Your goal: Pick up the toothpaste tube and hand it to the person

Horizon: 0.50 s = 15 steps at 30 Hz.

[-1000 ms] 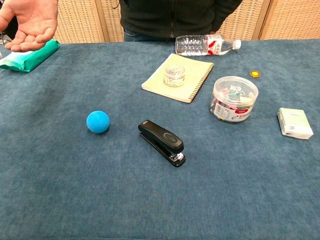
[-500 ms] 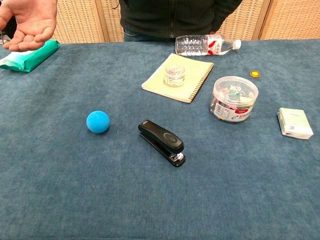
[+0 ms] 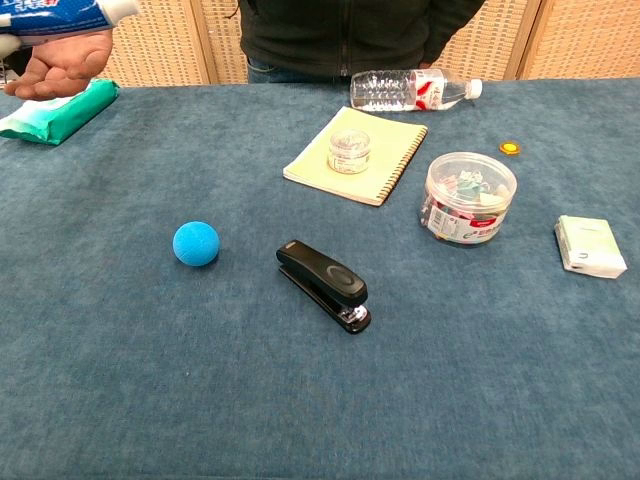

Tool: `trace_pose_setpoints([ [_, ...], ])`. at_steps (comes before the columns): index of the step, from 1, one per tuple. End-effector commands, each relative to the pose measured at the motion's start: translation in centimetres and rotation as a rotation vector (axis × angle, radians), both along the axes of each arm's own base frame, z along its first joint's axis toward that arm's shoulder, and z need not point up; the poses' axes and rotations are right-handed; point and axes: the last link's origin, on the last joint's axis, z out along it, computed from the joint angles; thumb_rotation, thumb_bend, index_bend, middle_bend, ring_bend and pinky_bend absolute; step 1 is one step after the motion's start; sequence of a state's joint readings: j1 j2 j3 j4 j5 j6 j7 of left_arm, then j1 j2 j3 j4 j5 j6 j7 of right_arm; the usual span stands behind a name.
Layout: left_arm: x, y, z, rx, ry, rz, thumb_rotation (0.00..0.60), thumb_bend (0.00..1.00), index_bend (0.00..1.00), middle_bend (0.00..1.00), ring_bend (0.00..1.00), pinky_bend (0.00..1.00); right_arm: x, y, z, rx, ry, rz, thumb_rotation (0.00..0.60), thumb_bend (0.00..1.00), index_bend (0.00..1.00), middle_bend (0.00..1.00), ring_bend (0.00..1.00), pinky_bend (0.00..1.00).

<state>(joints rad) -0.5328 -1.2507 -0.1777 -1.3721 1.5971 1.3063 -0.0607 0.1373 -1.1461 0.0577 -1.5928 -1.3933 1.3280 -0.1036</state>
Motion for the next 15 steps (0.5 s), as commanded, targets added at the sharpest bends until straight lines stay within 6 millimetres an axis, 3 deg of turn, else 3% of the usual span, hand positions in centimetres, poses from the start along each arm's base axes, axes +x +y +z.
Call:
trace_pose_setpoints([
  [1,0.3,0.9,-0.9,0.021,0.014,0.002,0.600,0.49,0.75,0.58,0.47,0.59,-0.1,0.0,0.0,-0.001,0.000,-0.003,0.600,0.00,0.06,0.00,0.00,0.00],
  [4,0.3,1.3,-1.8,0.040,0.027,0.016,0.600,0.43,0.72,0.52,0.40,0.55,-0.1,-0.1,0.0,0.001,-0.001,-0.005,0.600,0.00,0.06,0.00,0.00,0.00],
  [6,0.0,1.4,-2.2,0.013,0.019,0.052,0.600,0.32,0.51,0.29,0.18,0.37,-0.1,-0.1,0.0,0.000,-0.001,-0.004,0.600,0.00,0.06,0.00,0.00,0.00],
  [7,0.0,1.4,-2.3,0.004,0.010,0.065,0.600,0.23,0.32,0.13,0.06,0.23,-0.1,0.0,0.1,0.000,-0.001,-0.004,0.600,0.00,0.06,0.00,0.00,0.00],
  [8,0.1,1.4,-2.2,0.000,0.001,0.070,0.600,0.16,0.16,0.03,0.00,0.12,-0.1,0.0,0.1,0.000,-0.002,-0.004,0.600,0.00,0.06,0.00,0.00,0.00],
  [9,0.2,1.3,-2.1,0.003,-0.012,0.068,0.600,0.10,0.06,0.00,0.00,0.05,-0.1,-0.1,0.1,-0.001,-0.002,-0.005,0.600,0.00,0.06,0.00,0.00,0.00],
  [11,0.3,1.2,-1.7,0.016,-0.038,0.057,0.600,0.04,0.00,0.00,0.00,0.00,-0.1,0.0,0.1,-0.001,-0.003,-0.006,0.600,0.00,0.06,0.00,0.00,0.00],
  [15,0.5,0.4,-0.4,0.032,-0.118,0.016,0.600,0.00,0.00,0.00,0.00,0.00,-0.1,0.0,0.1,0.000,-0.005,-0.007,0.600,0.00,0.06,0.00,0.00,0.00],
])
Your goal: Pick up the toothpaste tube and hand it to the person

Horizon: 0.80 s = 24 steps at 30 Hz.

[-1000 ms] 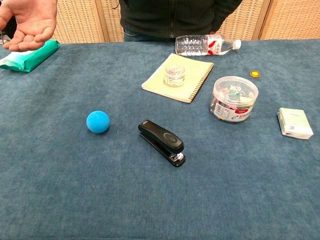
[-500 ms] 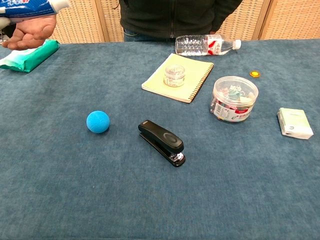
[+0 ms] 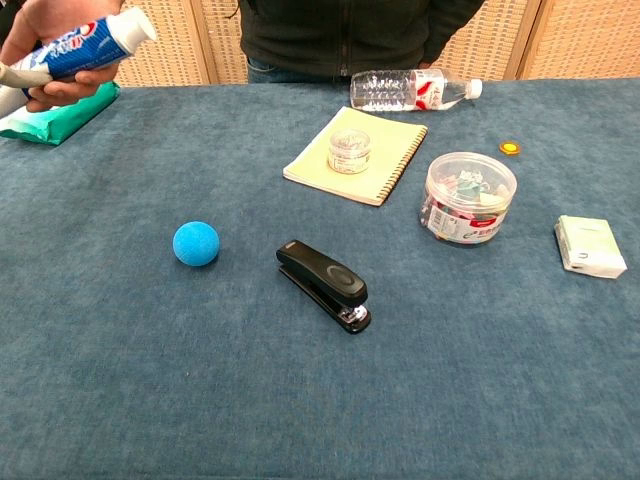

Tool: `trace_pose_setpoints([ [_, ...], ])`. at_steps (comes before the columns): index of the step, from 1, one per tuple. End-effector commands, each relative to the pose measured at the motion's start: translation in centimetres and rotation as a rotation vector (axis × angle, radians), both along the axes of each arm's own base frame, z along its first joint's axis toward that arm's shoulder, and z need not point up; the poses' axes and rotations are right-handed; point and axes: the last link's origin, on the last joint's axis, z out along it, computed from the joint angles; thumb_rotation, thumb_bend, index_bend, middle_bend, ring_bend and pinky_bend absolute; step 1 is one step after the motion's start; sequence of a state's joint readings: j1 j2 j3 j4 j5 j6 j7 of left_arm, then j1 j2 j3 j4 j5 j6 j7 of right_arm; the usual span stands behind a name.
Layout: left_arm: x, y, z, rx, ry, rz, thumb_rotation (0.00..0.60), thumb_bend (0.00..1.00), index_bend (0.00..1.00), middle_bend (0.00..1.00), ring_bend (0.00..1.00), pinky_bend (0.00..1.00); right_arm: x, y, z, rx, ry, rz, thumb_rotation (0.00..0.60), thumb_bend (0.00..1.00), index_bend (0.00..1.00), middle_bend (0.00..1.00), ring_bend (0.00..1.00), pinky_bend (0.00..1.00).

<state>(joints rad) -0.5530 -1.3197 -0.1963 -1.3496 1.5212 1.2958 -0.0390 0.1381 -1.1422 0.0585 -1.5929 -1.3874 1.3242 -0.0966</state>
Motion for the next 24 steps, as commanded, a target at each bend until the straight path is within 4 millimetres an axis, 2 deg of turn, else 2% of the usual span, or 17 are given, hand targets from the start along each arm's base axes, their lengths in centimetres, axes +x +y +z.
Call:
trace_pose_setpoints([
  [1,0.1,-0.8,1.5,0.020,-0.075,-0.039,0.600,0.00,0.00,0.00,0.00,0.00,0.0,0.0,0.0,0.002,-0.001,0.000,0.600,0.00,0.06,0.00,0.00,0.00],
  [5,-0.2,-2.0,3.4,0.045,-0.128,-0.050,0.600,0.00,0.00,0.00,0.00,0.00,0.1,0.0,-0.1,0.005,-0.001,0.003,0.600,0.00,0.06,0.00,0.00,0.00],
  [9,-2.0,-4.2,4.8,0.045,-0.155,0.009,0.600,0.00,0.00,0.00,0.00,0.00,0.2,0.1,-0.1,0.003,-0.004,0.007,0.600,0.00,0.06,0.00,0.00,0.00],
  [14,-6.3,-8.8,5.3,0.034,-0.140,0.195,0.600,0.00,0.00,0.00,0.00,0.00,0.4,0.1,0.1,0.000,-0.010,0.015,0.600,0.00,0.06,0.00,0.00,0.00],
  [15,-7.7,-10.1,5.3,0.038,-0.124,0.260,0.600,0.00,0.00,0.00,0.00,0.00,0.5,0.1,0.2,-0.003,-0.012,0.018,0.600,0.00,0.06,0.00,0.00,0.00],
  [18,-9.5,-12.6,5.5,0.055,-0.095,0.361,0.600,0.00,0.00,0.00,0.00,0.00,0.6,0.1,0.3,-0.010,-0.016,0.027,0.600,0.00,0.06,0.00,0.00,0.00],
  [20,-10.2,-13.9,5.4,0.059,-0.111,0.413,0.600,0.00,0.00,0.00,0.00,0.00,0.7,0.1,0.4,-0.014,-0.018,0.031,0.600,0.00,0.06,0.00,0.00,0.00],
  [24,-10.4,-14.6,5.8,0.046,-0.111,0.450,0.600,0.00,0.00,0.00,0.00,0.00,0.9,0.2,0.6,-0.020,-0.025,0.041,0.600,0.00,0.06,0.00,0.00,0.00],
])
